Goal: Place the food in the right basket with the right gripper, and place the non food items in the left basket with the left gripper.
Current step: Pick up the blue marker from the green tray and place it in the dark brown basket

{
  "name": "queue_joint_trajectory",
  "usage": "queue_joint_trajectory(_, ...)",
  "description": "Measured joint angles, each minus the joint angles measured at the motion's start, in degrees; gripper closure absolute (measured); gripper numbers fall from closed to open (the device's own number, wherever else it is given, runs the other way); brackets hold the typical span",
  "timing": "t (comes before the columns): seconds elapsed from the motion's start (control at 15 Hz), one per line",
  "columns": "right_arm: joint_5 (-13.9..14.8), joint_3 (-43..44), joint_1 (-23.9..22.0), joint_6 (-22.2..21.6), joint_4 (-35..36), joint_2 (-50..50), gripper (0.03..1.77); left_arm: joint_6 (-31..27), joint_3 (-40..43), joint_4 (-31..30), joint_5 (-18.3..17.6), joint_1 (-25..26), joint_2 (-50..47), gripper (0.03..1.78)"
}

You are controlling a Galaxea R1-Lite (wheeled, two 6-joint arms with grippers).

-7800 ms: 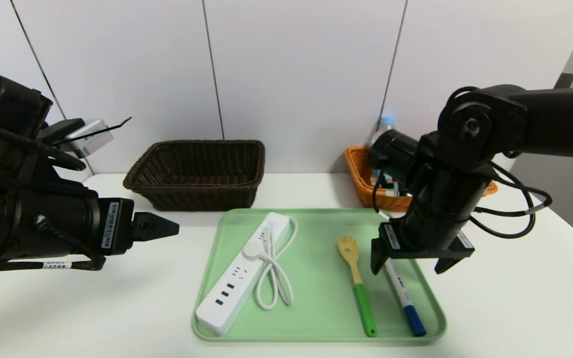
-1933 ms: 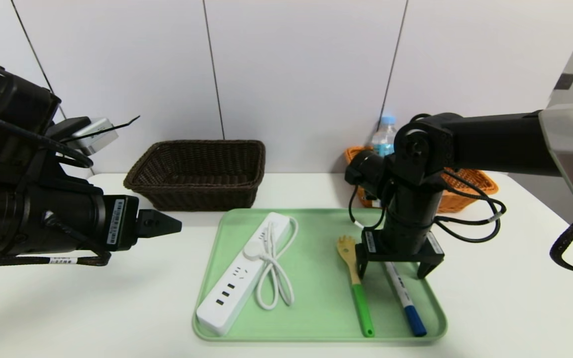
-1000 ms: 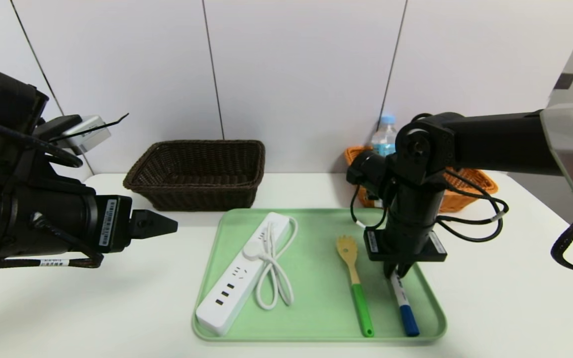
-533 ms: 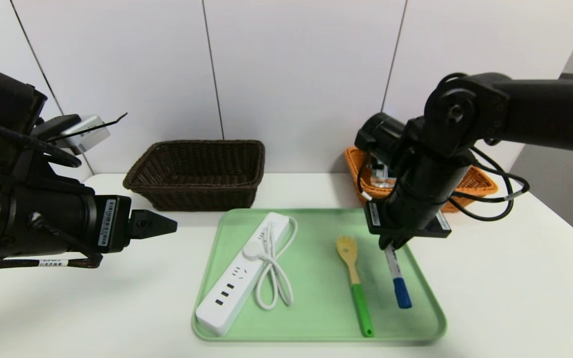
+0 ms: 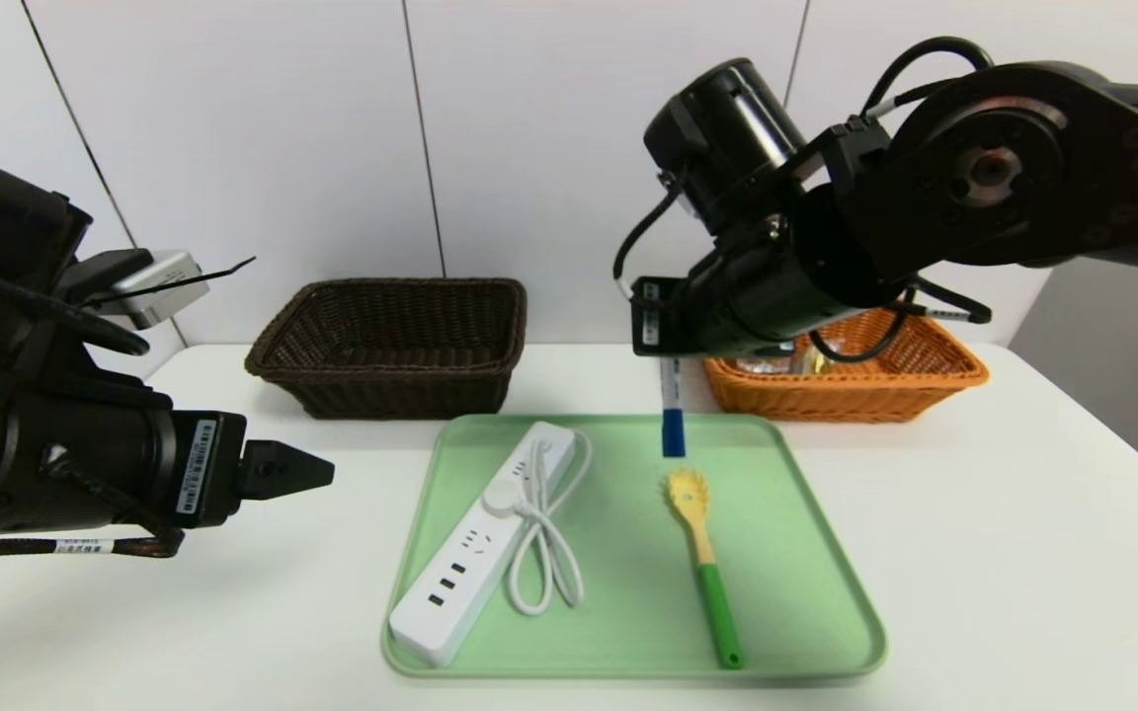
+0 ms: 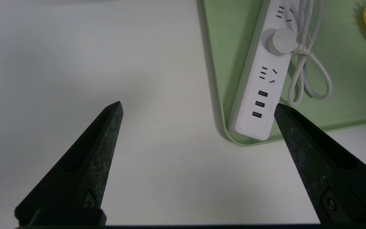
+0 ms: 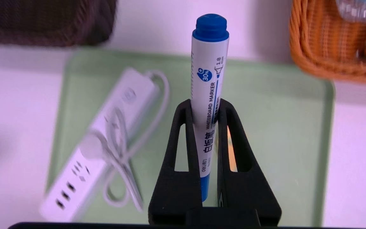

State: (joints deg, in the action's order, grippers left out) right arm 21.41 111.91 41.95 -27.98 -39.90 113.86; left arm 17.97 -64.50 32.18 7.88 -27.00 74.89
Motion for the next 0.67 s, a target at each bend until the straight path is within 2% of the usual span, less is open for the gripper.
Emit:
queue_joint_trajectory(0.13,0.91,0.00,0.46,1.13,8.92,0.91,1.61,0.02,0.69,0.91,0.06,0.00,-0.44,0.12)
queue_joint_trajectory(0.53,0.74,-0.06,0.85,3.51,31.61,5.71,1.61,0.18,3.15,1.16,0.44,0.11,-1.11,0.12)
queue_joint_trajectory(0.67,0.20,0.00,1.27,4.25,36.27,7.31,1.61,0.13,3.82,1.44,1.29,0.27,-1.40,0.12)
